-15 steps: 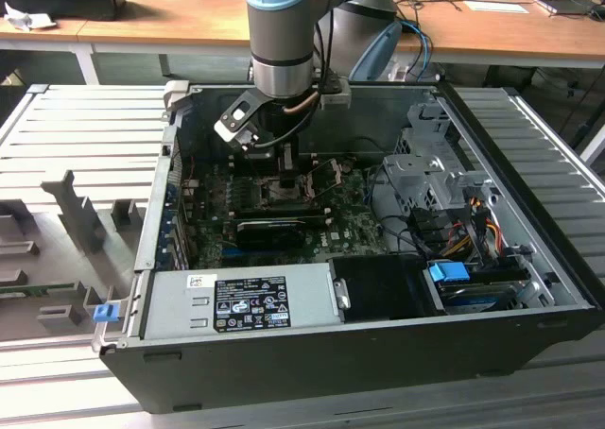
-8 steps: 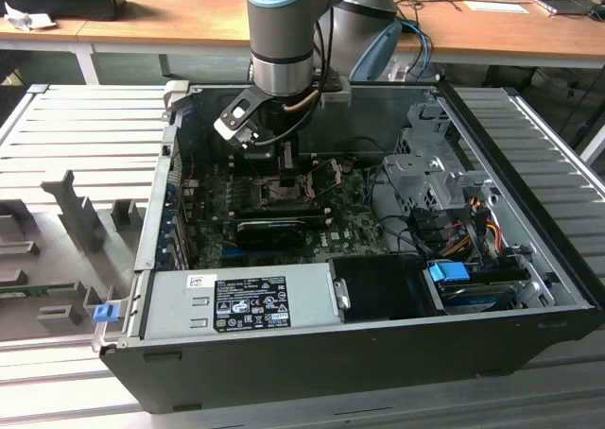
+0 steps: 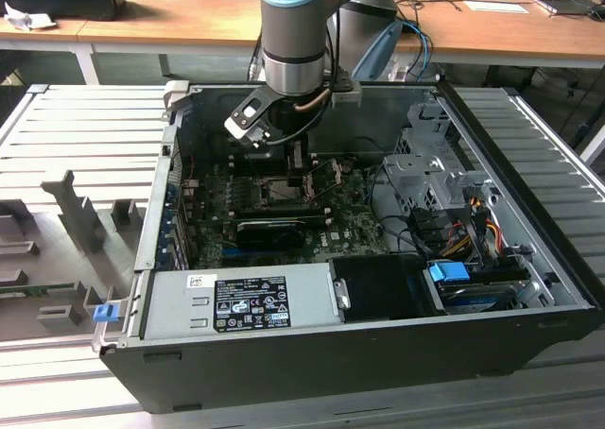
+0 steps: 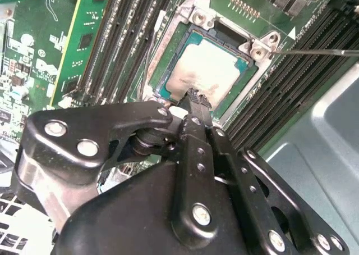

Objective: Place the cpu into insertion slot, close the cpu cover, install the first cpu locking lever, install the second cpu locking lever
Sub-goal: 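Close the cpu cover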

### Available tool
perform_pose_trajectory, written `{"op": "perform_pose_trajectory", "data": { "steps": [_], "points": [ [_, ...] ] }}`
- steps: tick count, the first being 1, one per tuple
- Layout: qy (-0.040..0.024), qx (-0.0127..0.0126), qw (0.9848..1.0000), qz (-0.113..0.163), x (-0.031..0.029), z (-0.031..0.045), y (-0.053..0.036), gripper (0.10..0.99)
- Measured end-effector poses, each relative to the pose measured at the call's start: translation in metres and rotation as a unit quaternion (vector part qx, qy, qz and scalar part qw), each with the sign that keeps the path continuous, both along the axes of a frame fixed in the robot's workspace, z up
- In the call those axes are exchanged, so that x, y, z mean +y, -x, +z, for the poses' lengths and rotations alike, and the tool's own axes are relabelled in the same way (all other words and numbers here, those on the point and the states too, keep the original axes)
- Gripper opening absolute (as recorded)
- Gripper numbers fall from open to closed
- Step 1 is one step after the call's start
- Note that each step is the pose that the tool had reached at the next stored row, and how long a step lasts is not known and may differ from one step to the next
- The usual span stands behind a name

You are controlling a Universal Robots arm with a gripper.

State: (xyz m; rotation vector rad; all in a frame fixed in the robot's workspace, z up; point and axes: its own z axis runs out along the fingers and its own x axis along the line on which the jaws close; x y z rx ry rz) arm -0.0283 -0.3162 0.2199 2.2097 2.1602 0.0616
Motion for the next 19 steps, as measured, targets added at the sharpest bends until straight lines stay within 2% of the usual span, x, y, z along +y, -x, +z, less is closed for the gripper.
{"op": "perform_pose_trajectory", "data": {
  "steps": [2, 4, 19],
  "points": [
    [0.0000, 0.0000, 1.0000, 0.000, 0.0000, 0.0033, 0.0000, 0.106],
    [0.0000, 0.0000, 1.0000, 0.000, 0.0003, 0.0106, 0.0000, 0.106],
    [0.0001, 0.0000, 1.0000, 0.000, 0.0003, 0.0265, 0.0000, 0.106]
  ]
}}
